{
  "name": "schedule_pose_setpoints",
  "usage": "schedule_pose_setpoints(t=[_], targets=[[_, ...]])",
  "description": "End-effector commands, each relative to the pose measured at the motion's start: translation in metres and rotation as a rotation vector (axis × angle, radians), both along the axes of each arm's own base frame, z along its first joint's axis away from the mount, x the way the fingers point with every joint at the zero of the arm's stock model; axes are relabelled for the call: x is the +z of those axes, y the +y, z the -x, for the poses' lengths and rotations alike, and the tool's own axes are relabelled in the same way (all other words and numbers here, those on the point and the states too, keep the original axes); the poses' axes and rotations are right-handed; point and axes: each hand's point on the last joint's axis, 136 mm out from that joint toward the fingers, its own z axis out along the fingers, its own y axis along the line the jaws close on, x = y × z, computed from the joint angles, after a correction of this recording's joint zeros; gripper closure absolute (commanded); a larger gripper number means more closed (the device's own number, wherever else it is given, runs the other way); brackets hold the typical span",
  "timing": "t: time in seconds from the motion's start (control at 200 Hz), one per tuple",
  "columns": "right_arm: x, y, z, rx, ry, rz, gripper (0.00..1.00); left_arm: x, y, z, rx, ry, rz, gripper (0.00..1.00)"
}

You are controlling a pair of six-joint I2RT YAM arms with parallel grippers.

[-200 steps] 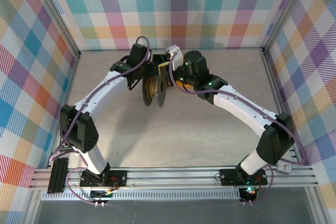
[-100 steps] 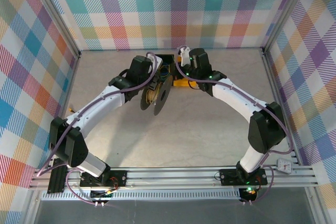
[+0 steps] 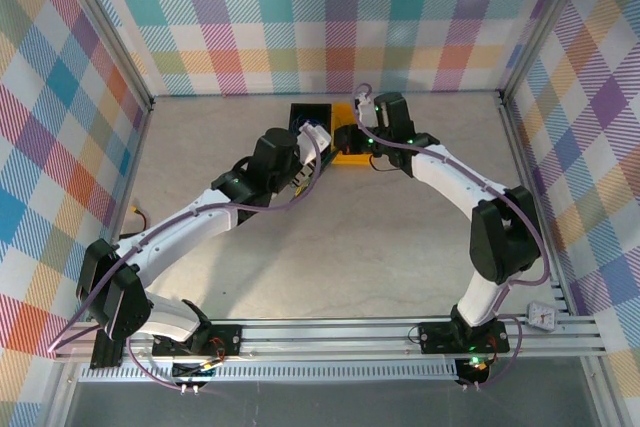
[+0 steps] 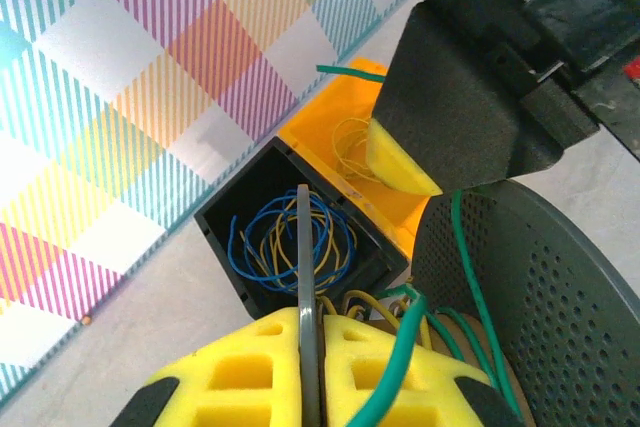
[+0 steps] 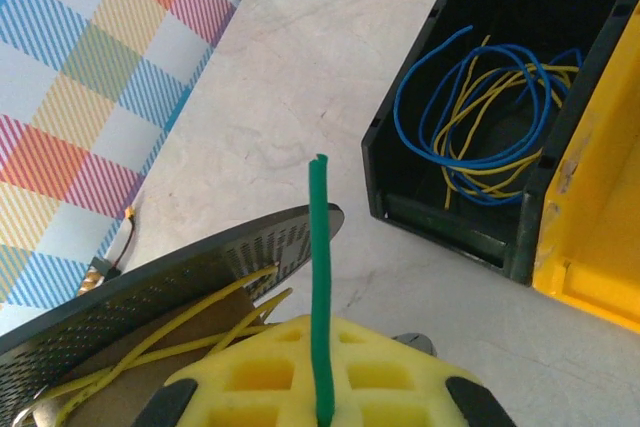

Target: Wrap the cables

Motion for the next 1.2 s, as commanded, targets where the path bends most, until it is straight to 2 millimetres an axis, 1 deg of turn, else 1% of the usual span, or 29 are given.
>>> schedule_pose_setpoints(t=[0.0,0.04,0.11,0.22,0.28,0.38,0.435,0.505,0.555,0.585,0.625,0.7,0.785,0.9,0.93,0.95,0.995,1.065,1.11,1.125,1.195], targets=[[0.021,-0.050,-0.053,-0.197,-0.111,0.035,0.99,-0.003,-0.001,0.018,-0.058,0.000,-0.104,1.00],[0.022,-0.051,-0.053,-0.197,-0.118,0.037,0.99,-0.004,-0.003,0.018,-0.062,0.002,-0.110,1.00],[0.025,-0.053,-0.053,-0.199,-0.125,0.045,0.94,-0.004,-0.006,0.018,-0.067,0.002,-0.115,1.00],[0.028,-0.058,-0.052,-0.211,-0.136,0.052,0.92,-0.005,-0.008,0.017,-0.070,0.002,-0.116,1.00],[0.028,-0.061,-0.052,-0.218,-0.138,0.054,0.88,-0.005,-0.009,0.017,-0.069,0.002,-0.117,1.00],[0.029,-0.065,-0.052,-0.226,-0.138,0.053,0.88,-0.005,-0.009,0.017,-0.071,0.004,-0.116,1.00],[0.029,-0.067,-0.052,-0.228,-0.138,0.052,0.85,-0.004,-0.009,0.017,-0.072,0.003,-0.114,1.00],[0.029,-0.069,-0.052,-0.229,-0.134,0.048,0.85,-0.004,-0.009,0.017,-0.072,0.004,-0.113,1.00],[0.031,-0.069,-0.050,-0.222,-0.135,0.040,0.89,-0.002,-0.009,0.017,-0.069,0.001,-0.109,1.00],[0.031,-0.069,-0.050,-0.220,-0.133,0.037,0.90,-0.003,-0.009,0.017,-0.066,0.001,-0.110,1.00],[0.031,-0.069,-0.048,-0.214,-0.130,0.037,0.89,-0.003,-0.008,0.016,-0.061,0.002,-0.112,1.00],[0.032,-0.070,-0.044,-0.198,-0.132,0.032,0.85,-0.004,-0.008,0.015,-0.060,0.004,-0.118,1.00],[0.035,-0.067,-0.036,-0.139,-0.126,0.029,0.78,-0.005,-0.009,0.014,-0.055,0.011,-0.125,1.00],[0.041,-0.059,-0.015,-0.014,-0.135,0.050,0.60,-0.010,-0.005,0.002,0.018,0.047,-0.145,1.00],[0.042,-0.058,-0.008,0.015,-0.139,0.055,0.56,-0.007,-0.003,-0.004,0.054,0.049,-0.128,1.00],[0.043,-0.058,-0.003,0.029,-0.141,0.057,0.52,-0.012,0.001,-0.005,0.070,0.077,-0.140,1.00],[0.041,-0.060,0.006,0.044,-0.141,0.064,0.41,-0.012,0.005,-0.010,0.109,0.097,-0.125,1.00],[0.035,-0.062,0.022,0.068,-0.138,0.072,0.19,-0.002,0.015,-0.021,0.183,0.103,-0.058,1.00],[0.032,-0.065,0.031,0.070,-0.136,0.072,0.07,0.008,0.022,-0.027,0.226,0.106,0.003,1.00],[0.031,-0.065,0.035,0.077,-0.136,0.070,0.00,0.011,0.024,-0.030,0.238,0.106,0.025,1.00],[0.027,-0.065,0.049,0.102,-0.120,0.054,0.01,0.027,0.039,-0.040,0.303,0.126,0.128,1.00]])
